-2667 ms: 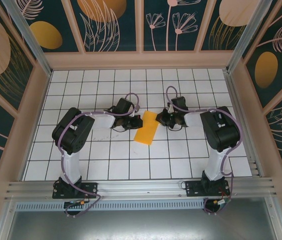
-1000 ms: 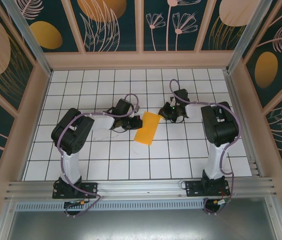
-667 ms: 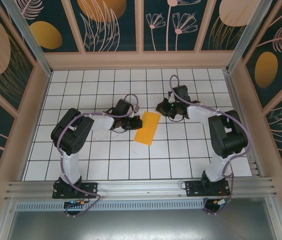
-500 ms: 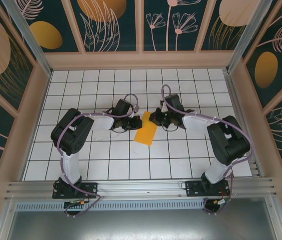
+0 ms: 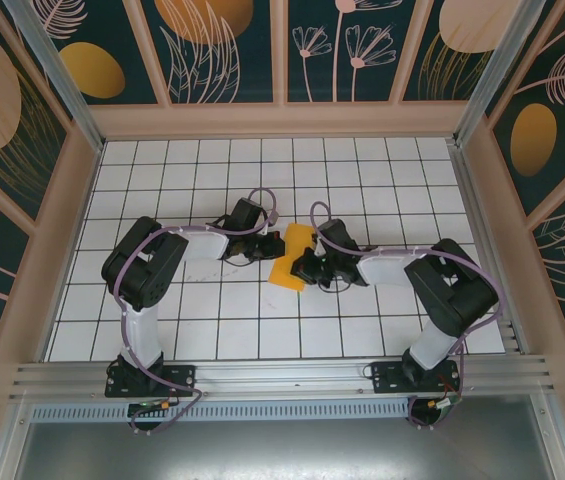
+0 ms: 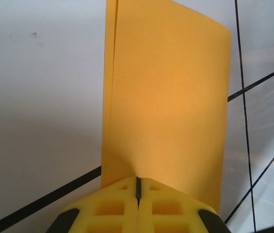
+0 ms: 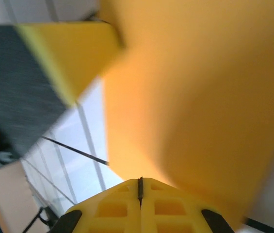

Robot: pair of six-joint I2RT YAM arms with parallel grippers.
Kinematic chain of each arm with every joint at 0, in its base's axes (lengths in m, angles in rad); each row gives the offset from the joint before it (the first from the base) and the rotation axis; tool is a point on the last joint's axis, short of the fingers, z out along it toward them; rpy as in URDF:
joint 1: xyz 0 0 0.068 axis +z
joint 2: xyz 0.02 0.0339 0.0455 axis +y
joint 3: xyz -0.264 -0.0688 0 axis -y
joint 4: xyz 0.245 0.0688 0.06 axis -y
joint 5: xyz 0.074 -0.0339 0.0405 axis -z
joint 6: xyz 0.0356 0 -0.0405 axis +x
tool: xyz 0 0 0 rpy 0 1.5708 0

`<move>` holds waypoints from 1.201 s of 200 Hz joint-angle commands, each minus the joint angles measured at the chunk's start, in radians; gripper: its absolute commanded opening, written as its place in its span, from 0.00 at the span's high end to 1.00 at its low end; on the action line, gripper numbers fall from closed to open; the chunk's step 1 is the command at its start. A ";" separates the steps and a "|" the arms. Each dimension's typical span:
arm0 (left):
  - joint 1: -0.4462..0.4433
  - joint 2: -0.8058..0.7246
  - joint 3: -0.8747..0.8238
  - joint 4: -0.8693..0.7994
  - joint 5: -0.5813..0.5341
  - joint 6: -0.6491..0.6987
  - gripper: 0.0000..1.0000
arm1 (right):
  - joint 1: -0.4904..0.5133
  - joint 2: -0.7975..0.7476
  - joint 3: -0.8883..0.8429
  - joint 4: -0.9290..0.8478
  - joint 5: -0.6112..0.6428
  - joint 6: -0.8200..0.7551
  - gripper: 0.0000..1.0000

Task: Fold a paper plane with a square sheet of paper (pick it up from the middle)
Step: Fold the square sheet of paper in half at the center of the table.

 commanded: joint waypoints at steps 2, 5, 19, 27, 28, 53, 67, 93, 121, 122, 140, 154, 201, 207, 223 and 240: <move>-0.005 0.014 -0.021 -0.090 0.002 -0.003 1.00 | 0.022 0.016 -0.058 0.047 -0.016 0.027 1.00; -0.006 0.014 -0.021 -0.090 0.002 -0.002 1.00 | 0.022 0.017 -0.061 0.047 -0.017 0.026 1.00; -0.006 0.014 -0.022 -0.092 0.002 -0.001 1.00 | 0.022 0.000 -0.062 0.017 -0.001 0.017 1.00; -0.007 0.011 -0.023 -0.092 0.004 0.000 1.00 | 0.022 -0.017 -0.057 0.000 0.010 0.008 1.00; -0.006 0.011 -0.023 -0.093 0.004 0.000 1.00 | 0.022 -0.018 -0.056 -0.002 0.012 0.008 1.00; -0.006 0.008 -0.024 -0.096 0.001 0.000 1.00 | 0.024 -0.067 -0.039 -0.019 0.010 -0.017 1.00; -0.005 0.005 -0.025 -0.094 0.001 0.001 1.00 | 0.026 -0.083 -0.057 0.006 -0.011 -0.011 1.00; -0.007 0.015 -0.022 -0.091 0.007 0.000 1.00 | 0.028 -0.058 -0.102 0.033 -0.029 0.006 1.00; -0.006 0.014 -0.022 -0.094 0.006 0.005 1.00 | 0.026 -0.040 -0.115 -0.017 0.007 -0.011 1.00; -0.006 0.014 -0.022 -0.094 0.006 0.004 1.00 | 0.026 -0.042 -0.115 -0.020 0.009 -0.013 1.00; -0.006 0.011 -0.023 -0.103 0.003 0.010 1.00 | 0.015 -0.079 -0.080 -0.054 0.008 -0.035 1.00; -0.006 0.013 -0.024 -0.107 0.000 0.014 1.00 | -0.006 -0.120 -0.025 -0.098 0.031 -0.064 1.00; -0.005 0.014 -0.026 -0.105 -0.003 0.011 1.00 | -0.208 -0.033 0.089 -0.015 -0.053 -0.096 1.00; -0.006 0.010 -0.027 -0.104 -0.004 0.011 1.00 | -0.216 -0.002 0.116 -0.015 -0.065 -0.104 1.00; -0.006 0.012 -0.026 -0.106 -0.003 0.011 1.00 | -0.226 0.071 0.182 -0.049 -0.065 -0.138 1.00; -0.005 0.013 -0.025 -0.107 0.000 0.011 1.00 | -0.236 0.138 0.217 -0.099 -0.020 -0.160 1.00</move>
